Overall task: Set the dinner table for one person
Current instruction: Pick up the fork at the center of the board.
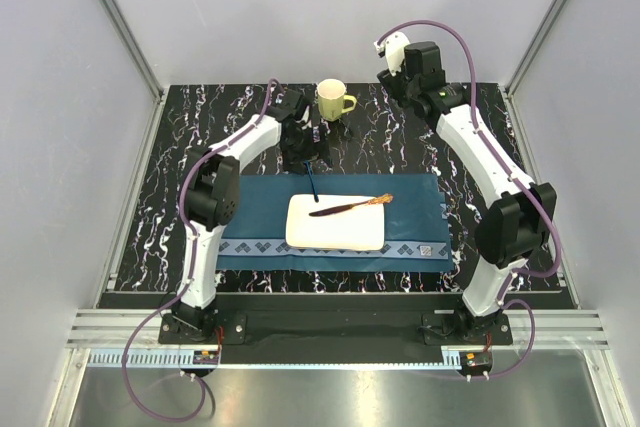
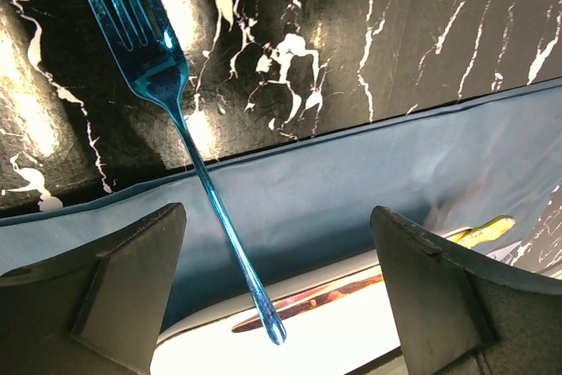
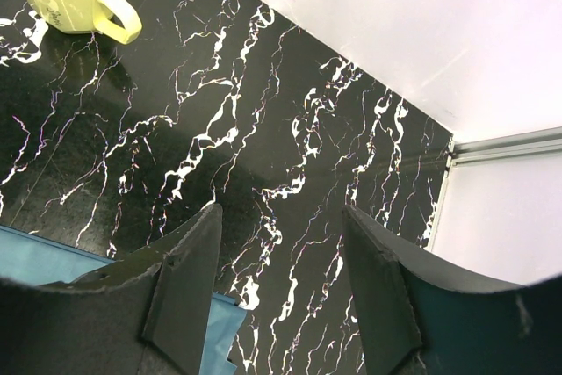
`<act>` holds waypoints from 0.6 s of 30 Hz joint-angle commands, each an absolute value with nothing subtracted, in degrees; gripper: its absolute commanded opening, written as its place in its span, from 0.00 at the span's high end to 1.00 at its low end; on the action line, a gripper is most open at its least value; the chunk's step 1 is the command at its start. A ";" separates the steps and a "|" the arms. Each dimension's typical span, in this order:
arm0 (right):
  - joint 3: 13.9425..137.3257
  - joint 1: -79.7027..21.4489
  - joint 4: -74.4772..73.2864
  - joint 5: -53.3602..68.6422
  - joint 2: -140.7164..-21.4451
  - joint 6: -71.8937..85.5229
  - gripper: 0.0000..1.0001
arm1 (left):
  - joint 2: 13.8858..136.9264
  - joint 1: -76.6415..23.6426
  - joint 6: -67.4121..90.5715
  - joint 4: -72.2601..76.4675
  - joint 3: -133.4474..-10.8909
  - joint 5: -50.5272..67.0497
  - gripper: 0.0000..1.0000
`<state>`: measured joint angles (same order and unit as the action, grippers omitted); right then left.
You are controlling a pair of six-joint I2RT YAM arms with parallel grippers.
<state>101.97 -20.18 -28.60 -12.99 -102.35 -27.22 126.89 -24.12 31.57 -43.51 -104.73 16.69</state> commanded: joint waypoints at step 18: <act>105.56 -20.39 -27.60 -13.62 -102.22 -26.10 0.36 | 127.79 -24.26 32.78 -41.49 -101.16 18.81 0.40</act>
<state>102.54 -20.18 -28.67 -12.97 -102.39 -26.96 127.37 -24.12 32.69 -43.03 -101.62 16.84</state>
